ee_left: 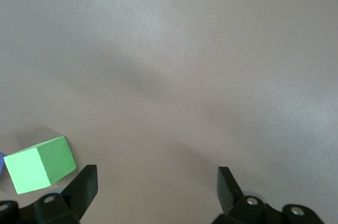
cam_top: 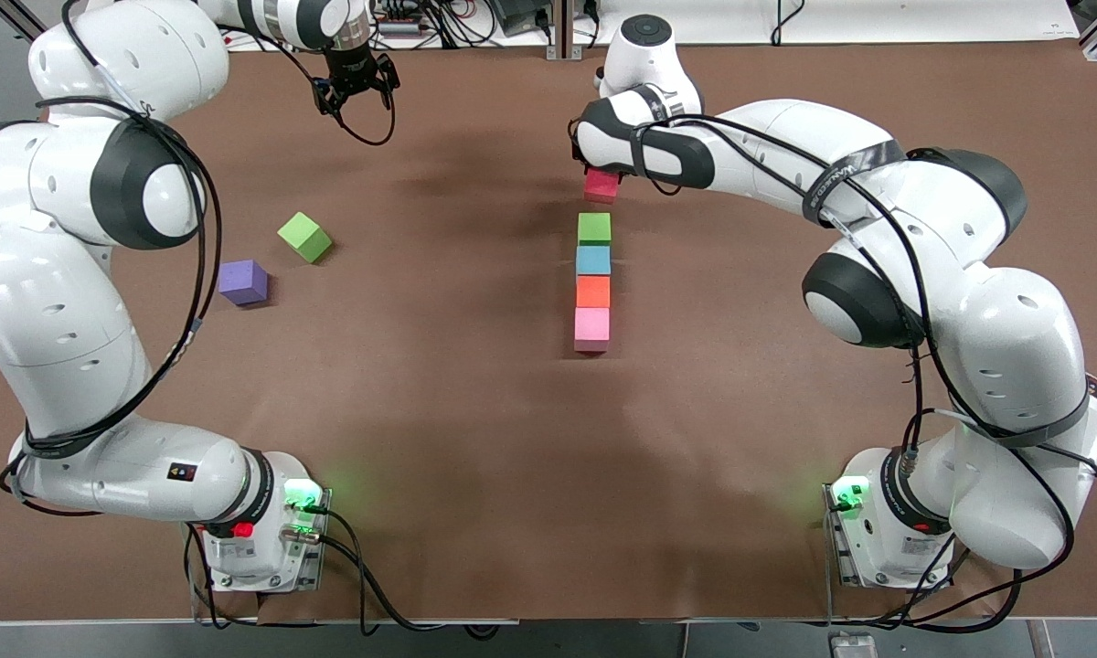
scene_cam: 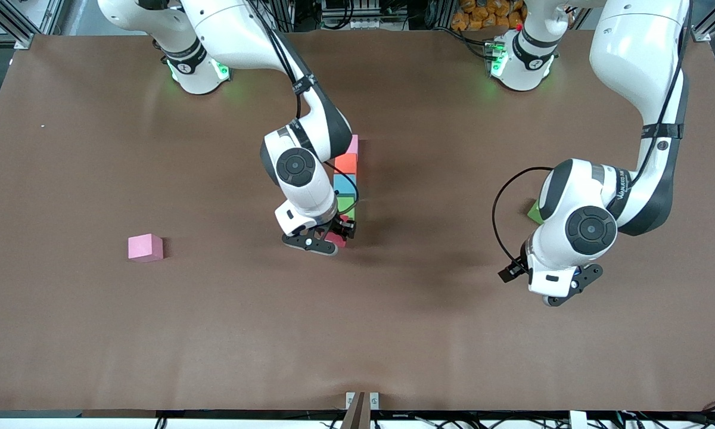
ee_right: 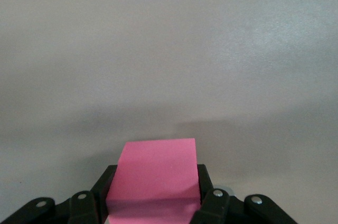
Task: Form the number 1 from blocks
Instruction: 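Lower the red cube beside the green cube with the right gripper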
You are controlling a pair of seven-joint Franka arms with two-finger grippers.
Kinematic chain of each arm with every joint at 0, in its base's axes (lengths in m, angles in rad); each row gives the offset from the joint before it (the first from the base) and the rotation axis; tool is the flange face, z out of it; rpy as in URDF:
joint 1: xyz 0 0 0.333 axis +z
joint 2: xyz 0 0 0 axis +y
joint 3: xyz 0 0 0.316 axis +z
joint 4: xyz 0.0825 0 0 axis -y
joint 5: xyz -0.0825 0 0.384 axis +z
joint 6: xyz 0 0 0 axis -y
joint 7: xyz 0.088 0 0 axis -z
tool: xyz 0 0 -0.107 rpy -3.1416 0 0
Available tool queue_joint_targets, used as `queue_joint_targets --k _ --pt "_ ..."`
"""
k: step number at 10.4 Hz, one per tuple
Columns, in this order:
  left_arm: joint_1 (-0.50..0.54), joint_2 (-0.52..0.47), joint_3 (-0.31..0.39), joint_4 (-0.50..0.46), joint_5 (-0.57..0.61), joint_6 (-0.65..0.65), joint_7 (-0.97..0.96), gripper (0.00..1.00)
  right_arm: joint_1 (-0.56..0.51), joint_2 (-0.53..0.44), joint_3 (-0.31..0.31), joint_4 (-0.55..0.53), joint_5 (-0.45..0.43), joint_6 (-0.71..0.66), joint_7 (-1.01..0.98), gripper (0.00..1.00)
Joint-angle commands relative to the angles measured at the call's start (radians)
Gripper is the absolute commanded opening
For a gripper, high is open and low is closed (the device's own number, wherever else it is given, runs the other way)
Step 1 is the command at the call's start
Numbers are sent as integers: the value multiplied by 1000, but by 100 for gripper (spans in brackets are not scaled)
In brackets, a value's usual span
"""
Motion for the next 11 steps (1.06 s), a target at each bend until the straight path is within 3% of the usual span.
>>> queue_joint_targets --k 1,11 --pt "-5 -7 3 -12 -26 -4 16 100 10 42 -9 44 31 -4 -29 63" --pt "-11 -6 3 -14 -26 -4 10 100 16 63 -9 47 34 -2 -86 63"
